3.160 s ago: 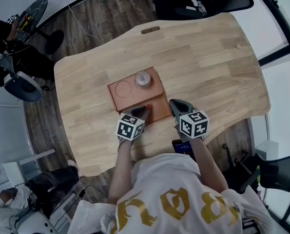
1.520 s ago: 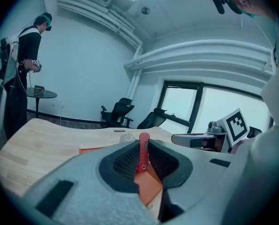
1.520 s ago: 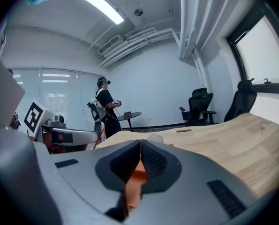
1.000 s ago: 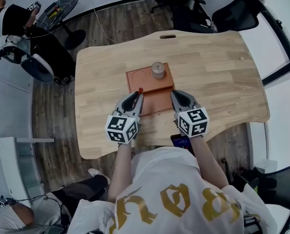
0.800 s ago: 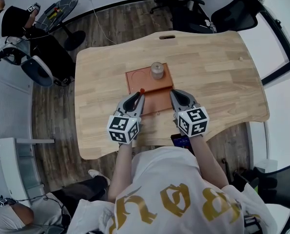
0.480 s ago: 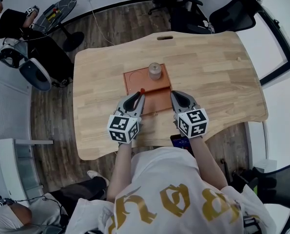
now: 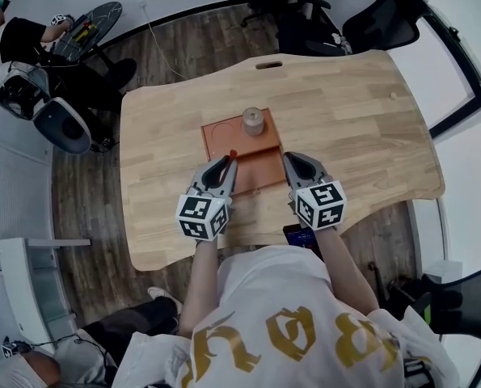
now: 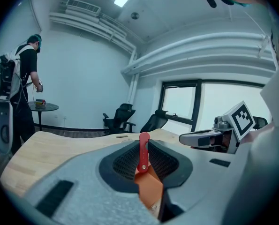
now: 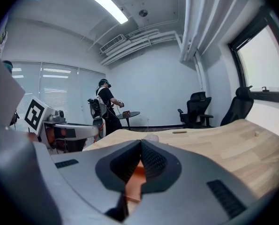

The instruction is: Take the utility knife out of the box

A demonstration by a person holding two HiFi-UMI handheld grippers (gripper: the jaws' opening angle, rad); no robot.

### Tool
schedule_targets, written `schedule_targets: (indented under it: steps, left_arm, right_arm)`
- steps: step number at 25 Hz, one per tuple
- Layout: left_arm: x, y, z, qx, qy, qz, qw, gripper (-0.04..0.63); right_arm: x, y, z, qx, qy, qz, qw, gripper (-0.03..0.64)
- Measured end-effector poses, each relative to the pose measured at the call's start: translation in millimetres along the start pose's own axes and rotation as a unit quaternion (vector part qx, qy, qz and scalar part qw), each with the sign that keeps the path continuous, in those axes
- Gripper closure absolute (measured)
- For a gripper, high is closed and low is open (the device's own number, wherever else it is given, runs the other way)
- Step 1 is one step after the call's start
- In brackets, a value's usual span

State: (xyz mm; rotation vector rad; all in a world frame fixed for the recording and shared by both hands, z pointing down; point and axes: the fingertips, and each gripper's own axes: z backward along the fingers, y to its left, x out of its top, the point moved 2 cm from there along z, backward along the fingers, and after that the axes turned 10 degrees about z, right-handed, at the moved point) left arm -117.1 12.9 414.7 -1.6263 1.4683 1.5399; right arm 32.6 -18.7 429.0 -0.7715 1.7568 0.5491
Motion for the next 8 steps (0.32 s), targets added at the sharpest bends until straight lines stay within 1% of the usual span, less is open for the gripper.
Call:
schedule_targets:
  steps: [8]
  left_arm:
    - [0.2,7.0,-1.6,0.006,0.002,0.003,1.0,0.538]
  right_arm:
    - [-2.0,-1.6,-5.4,0.002,0.005,0.001,1.0,0.606]
